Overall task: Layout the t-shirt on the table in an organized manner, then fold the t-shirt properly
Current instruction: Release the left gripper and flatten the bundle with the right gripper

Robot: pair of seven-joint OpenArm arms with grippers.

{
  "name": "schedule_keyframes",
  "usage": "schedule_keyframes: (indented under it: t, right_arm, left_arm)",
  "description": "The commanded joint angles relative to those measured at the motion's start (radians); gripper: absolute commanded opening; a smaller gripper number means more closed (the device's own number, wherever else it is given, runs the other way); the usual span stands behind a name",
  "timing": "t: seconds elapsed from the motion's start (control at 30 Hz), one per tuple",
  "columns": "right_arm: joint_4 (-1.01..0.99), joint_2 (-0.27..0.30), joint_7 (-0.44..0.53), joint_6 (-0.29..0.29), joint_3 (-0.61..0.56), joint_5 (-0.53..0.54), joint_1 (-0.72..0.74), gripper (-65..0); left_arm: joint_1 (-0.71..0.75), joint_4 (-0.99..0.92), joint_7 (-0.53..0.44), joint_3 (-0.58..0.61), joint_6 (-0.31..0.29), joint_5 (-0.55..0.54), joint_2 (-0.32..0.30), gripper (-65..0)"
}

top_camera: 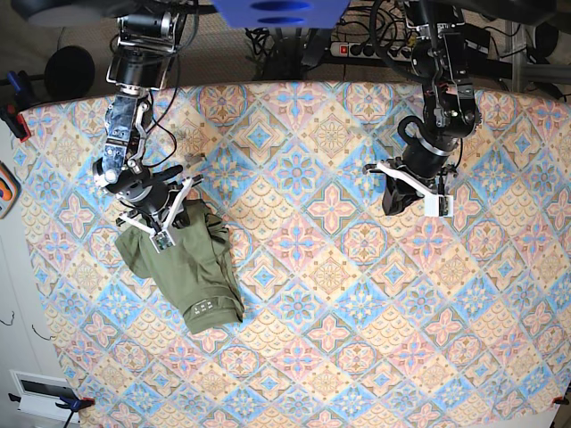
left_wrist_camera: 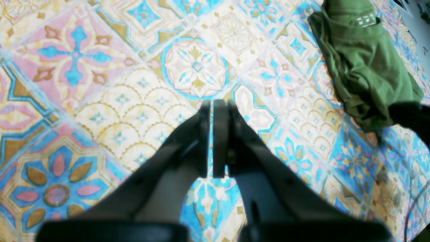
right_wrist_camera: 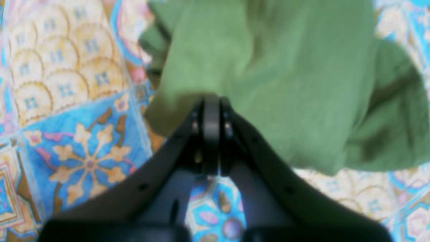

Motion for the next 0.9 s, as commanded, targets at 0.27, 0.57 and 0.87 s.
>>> schedule_keyframes:
  t: [0.27,0.57,0.87]
  right_arm:
    - [-0.096,0.006,0.026,-0.001,-0.006,0.02,0.008,-64.8]
    - [-0.136,-0.016,0.071,-0.001,-0.081,0.02,0.053,-64.8]
    - [-0.103,-0.039,0.066,-0.001,-0.075,0.02,0.065,-64.8]
  left_arm:
    - [-0.008,0.02,-0.019,-0.002,-0.008,-0.013,-0.004,-65.0]
    - [0.007,0.034,-0.022,-0.002,-0.008,-0.015,-0.004,-65.0]
    - [0.009,0.034,-0.022,-0.003,-0.008,-0.015,-0.007,-65.0]
